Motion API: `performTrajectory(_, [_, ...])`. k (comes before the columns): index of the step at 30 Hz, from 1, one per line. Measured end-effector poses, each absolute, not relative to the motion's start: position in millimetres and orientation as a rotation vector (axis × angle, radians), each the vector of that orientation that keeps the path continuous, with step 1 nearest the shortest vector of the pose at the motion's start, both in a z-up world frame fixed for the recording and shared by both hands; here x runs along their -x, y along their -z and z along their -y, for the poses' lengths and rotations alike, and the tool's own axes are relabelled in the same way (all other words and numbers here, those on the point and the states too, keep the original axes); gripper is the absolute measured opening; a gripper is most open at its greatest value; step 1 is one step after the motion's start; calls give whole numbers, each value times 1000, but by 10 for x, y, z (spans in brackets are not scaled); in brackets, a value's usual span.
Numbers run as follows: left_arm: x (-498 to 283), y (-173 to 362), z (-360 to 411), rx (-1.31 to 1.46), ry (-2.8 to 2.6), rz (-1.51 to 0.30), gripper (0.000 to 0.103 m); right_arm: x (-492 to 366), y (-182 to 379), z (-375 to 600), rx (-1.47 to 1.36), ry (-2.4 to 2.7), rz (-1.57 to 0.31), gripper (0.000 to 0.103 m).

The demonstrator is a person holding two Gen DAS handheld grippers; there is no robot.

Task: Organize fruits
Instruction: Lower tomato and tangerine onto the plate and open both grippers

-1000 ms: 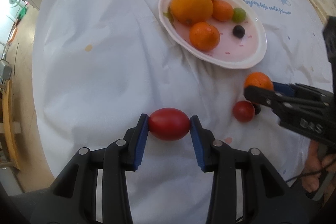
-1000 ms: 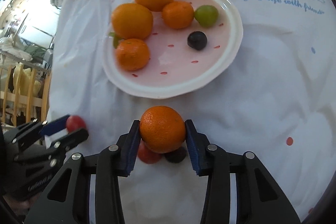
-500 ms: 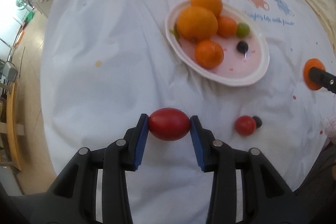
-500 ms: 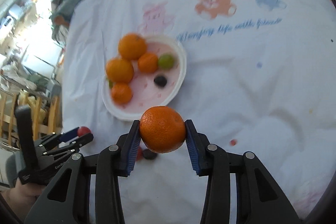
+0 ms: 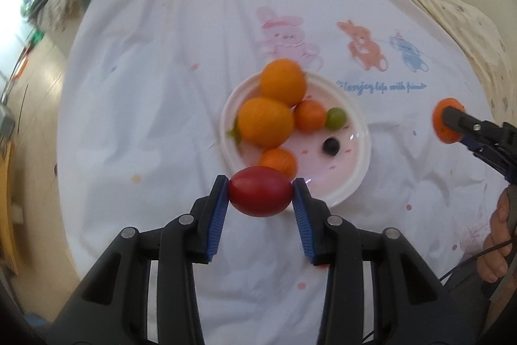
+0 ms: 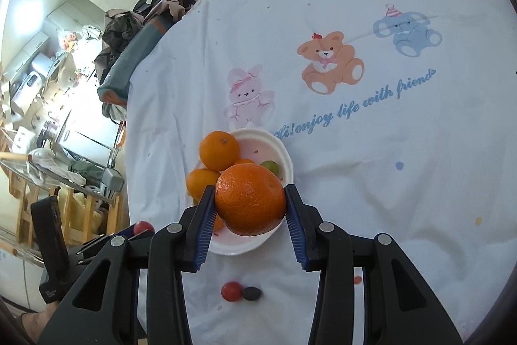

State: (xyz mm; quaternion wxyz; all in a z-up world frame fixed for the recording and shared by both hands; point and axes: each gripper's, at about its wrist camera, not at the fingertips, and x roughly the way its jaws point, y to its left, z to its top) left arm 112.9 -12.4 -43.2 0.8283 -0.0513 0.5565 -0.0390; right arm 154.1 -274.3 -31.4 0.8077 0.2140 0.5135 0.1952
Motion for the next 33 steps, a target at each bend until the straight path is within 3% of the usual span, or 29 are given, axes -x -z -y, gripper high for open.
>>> performTrajectory(19, [-1672, 1090, 622, 179, 186, -1278, 36, -2081, 1136, 2456, -484, -438, -1338, 44])
performTrajectory(31, [-1707, 1169, 718, 157, 209, -1317, 36, -2123, 1288, 2416, -547, -461, -1388, 46])
performTrajectory(33, [-1705, 1162, 742, 141, 216, -1311, 43, -2122, 1284, 2412, -546, -456, -1389, 46])
